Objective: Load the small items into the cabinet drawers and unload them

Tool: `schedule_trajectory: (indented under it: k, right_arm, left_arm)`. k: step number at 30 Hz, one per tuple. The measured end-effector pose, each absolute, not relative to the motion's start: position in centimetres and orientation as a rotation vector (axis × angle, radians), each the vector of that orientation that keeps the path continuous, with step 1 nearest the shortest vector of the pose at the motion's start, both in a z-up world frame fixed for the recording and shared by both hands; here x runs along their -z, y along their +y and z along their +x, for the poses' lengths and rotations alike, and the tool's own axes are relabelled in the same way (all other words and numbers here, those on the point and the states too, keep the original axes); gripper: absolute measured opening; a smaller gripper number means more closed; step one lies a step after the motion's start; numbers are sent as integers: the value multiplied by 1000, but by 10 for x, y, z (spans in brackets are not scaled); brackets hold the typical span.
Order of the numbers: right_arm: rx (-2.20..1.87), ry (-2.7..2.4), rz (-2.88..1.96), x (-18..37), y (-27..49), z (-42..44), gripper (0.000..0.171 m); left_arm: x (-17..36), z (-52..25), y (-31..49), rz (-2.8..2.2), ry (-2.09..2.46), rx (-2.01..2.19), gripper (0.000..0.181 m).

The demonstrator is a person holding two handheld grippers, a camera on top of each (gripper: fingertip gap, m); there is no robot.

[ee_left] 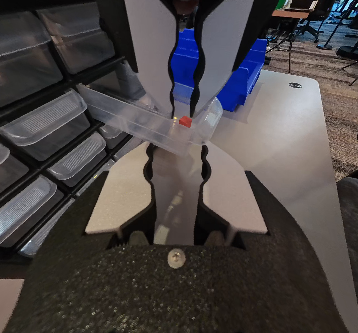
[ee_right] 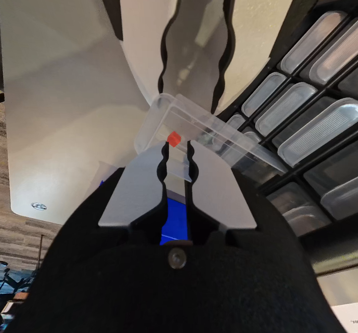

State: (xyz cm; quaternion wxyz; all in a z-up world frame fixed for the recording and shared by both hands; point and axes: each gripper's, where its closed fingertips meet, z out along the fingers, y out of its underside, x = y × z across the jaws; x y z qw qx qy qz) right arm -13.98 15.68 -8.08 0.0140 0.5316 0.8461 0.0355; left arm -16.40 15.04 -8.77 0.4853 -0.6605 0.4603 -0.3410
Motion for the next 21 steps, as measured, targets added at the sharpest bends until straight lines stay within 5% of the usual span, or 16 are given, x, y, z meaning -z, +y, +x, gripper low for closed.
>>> schedule_trajectory:
  k: [21]
  right_arm:
    - [-152, 2664, 1590, 84, 159, -140, 25]
  left_arm:
    - [90, -163, 154, -1621, 1112, 821, 46]
